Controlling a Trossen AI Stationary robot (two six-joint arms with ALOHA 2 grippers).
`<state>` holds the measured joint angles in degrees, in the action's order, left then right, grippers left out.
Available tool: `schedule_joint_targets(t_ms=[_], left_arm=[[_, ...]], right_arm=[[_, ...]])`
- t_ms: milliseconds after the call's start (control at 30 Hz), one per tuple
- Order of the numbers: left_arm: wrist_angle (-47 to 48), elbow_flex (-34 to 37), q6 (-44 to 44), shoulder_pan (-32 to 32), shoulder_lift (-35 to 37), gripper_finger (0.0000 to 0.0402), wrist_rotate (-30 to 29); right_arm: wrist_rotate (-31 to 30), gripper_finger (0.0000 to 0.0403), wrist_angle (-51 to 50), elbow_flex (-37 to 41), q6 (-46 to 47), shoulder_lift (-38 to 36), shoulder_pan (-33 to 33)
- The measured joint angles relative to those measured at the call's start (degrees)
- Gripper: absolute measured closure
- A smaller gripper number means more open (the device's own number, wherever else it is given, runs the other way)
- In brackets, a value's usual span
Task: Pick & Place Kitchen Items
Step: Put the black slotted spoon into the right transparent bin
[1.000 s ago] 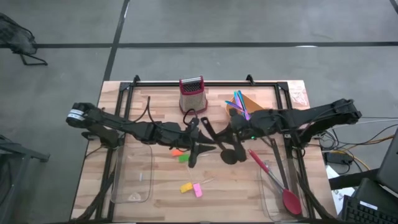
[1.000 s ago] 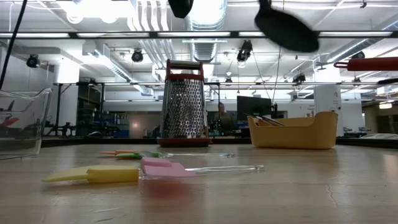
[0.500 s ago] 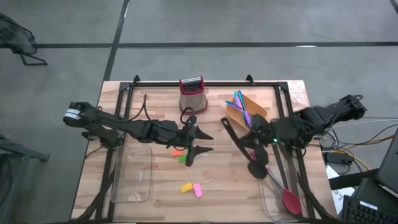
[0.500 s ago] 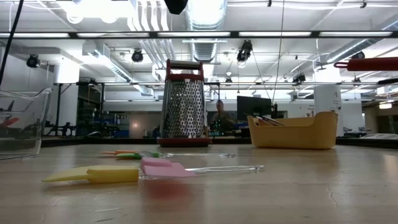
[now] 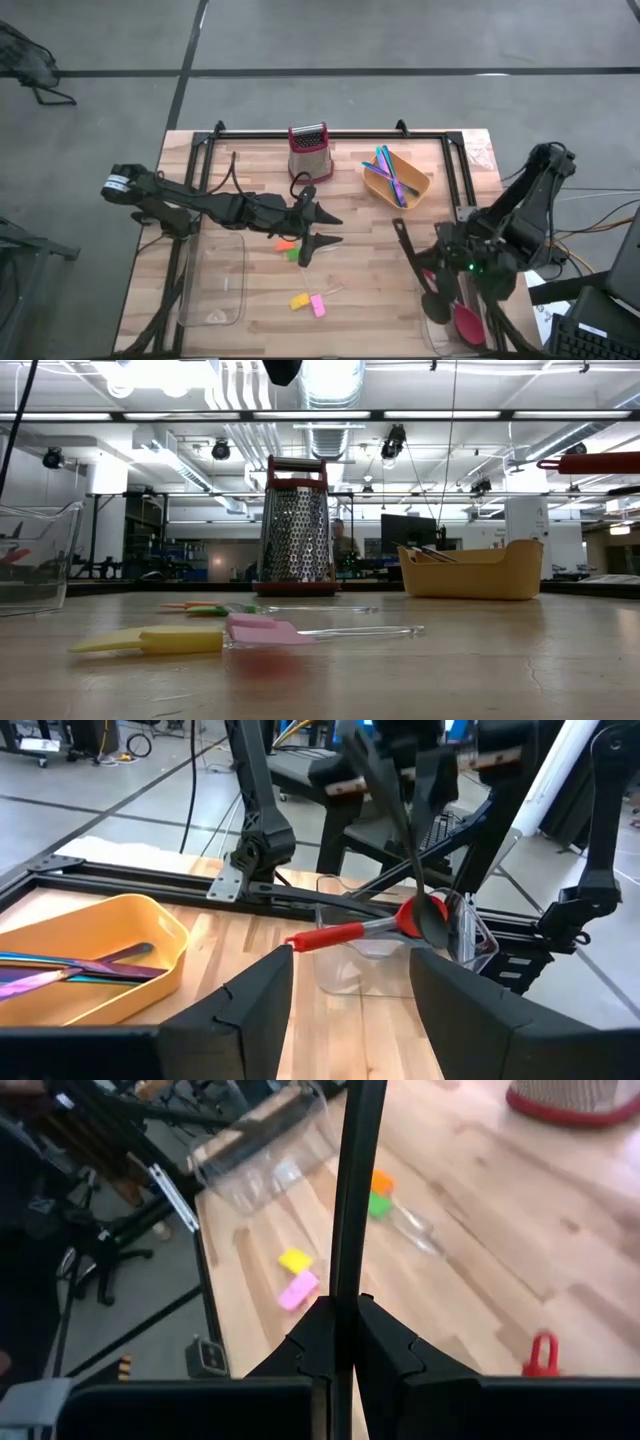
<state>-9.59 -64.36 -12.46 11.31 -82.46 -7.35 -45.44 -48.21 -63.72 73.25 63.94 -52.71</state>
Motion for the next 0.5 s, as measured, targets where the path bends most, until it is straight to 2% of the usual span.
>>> schedule_joint_targets(t_ms=[100, 367, 500], left_arm=[[0.5, 0.0, -0.8, 0.0, 0.0, 0.0193, 0.0], [1.8, 0.0, -1.9, 0.1, 0.0, 0.0193, 0.0], [1.7, 0.0, -2.5, 0.1, 0.0, 0.0193, 0.0]], right_arm=[[-1.7, 0.0387, 0.0, 3.3, 4.9, 0.0, -3.1], [-1.0, 0.0387, 0.5, 11.7, 14.3, -0.1, -8.3], [-0.5, 0.0367, 0.8, 14.1, 17.7, -0.1, -9.3]])
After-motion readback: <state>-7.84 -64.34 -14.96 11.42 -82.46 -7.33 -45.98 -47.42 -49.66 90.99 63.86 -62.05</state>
